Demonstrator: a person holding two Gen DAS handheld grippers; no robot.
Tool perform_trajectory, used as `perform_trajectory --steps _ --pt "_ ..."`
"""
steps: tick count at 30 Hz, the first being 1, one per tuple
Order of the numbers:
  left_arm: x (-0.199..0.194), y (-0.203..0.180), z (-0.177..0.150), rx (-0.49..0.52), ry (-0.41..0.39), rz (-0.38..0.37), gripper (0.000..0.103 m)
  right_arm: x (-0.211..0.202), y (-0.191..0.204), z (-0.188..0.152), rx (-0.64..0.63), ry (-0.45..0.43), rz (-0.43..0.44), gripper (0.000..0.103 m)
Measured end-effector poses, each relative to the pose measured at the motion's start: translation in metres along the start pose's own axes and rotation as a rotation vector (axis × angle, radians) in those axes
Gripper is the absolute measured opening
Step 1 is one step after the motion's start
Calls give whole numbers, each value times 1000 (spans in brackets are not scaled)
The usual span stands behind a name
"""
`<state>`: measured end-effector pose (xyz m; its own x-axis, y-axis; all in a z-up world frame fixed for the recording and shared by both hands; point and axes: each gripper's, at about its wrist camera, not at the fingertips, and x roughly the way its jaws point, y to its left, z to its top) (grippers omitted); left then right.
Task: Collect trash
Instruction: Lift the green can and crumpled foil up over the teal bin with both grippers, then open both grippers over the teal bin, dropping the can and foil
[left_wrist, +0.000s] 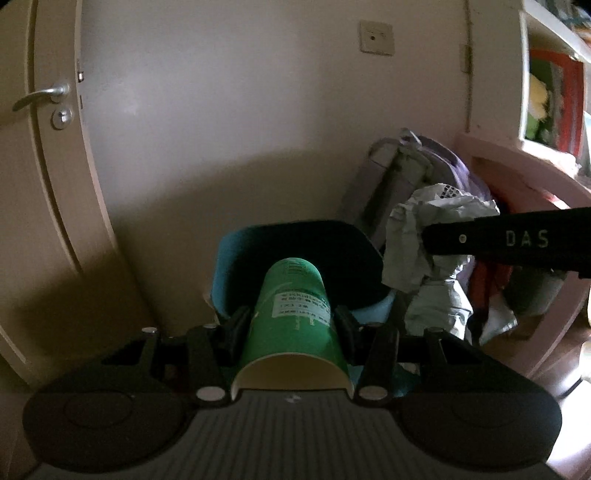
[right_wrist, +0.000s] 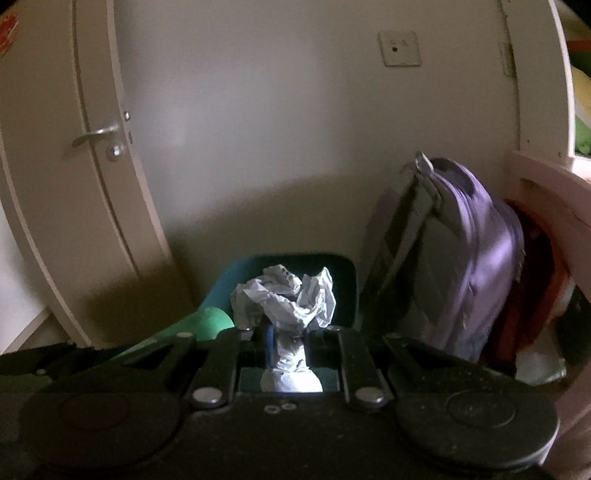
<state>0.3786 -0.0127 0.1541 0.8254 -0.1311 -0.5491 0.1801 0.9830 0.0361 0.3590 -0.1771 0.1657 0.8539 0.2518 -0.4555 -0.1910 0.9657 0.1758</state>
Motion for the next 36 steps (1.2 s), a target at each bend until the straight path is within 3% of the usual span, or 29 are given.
perform_trajectory --steps 9,20,28,36 --pt "73 16 35 -38 32 1 48 75 -6 36 48 -27 3 13" --pt "167 16 32 -13 109 32 48 165 -31 19 99 79 -14 13" --pt "203 8 18 14 186 41 48 185 -34 -1 79 154 -25 14" --pt "210 -2 -4 45 229 62 49 186 -36 -15 82 206 -24 22"
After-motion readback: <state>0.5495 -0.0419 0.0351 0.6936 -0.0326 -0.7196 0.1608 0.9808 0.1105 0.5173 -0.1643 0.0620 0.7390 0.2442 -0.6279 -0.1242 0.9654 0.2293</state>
